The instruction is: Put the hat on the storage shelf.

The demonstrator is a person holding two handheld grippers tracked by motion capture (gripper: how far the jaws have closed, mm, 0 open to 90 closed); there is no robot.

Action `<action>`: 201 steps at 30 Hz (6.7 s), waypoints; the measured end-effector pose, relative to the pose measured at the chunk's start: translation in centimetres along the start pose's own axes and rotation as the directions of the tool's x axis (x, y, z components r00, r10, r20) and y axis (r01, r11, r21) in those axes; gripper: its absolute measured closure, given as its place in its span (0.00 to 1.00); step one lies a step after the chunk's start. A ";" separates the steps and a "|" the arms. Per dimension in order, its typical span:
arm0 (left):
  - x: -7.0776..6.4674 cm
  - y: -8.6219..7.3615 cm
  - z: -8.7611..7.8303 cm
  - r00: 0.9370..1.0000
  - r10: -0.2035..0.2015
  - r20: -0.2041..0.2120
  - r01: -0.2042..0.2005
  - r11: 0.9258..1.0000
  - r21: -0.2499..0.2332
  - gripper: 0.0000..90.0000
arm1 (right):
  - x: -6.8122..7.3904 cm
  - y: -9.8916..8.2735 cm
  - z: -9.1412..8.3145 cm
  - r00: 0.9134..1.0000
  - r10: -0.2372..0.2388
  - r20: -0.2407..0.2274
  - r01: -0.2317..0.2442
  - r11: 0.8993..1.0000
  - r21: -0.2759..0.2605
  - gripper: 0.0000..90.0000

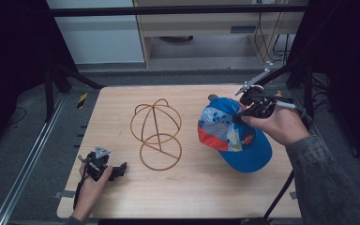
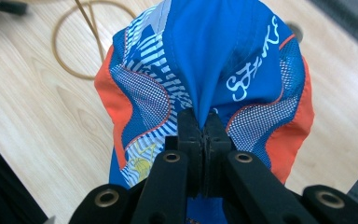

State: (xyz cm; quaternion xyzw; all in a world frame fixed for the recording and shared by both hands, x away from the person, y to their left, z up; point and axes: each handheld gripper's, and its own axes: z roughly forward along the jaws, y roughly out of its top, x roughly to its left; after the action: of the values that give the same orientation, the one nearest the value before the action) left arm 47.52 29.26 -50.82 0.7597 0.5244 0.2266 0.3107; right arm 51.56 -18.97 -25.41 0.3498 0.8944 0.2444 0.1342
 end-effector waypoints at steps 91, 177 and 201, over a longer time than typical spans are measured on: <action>0.0 0.0 0.0 1.000 0.005 0.004 -0.005 1.000 -0.003 0.00 | 10.5 18.1 2.6 0.965 -0.232 -0.121 0.182 0.927 -0.328 0.99; 0.0 0.0 0.0 1.000 0.005 0.004 -0.005 1.000 -0.003 0.00 | 11.9 17.2 8.4 0.958 -0.237 -0.159 0.200 0.955 -0.219 0.68; -0.1 0.0 0.0 1.000 0.007 0.008 -0.007 1.000 -0.002 0.00 | 11.8 16.8 8.1 0.957 -0.233 -0.171 0.191 0.954 -0.229 0.63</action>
State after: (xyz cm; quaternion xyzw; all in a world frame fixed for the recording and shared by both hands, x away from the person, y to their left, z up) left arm 47.52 29.15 -50.83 0.7622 0.5202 0.2251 0.3127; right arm 55.83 2.71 -24.16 0.2092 0.9049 0.3549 0.1071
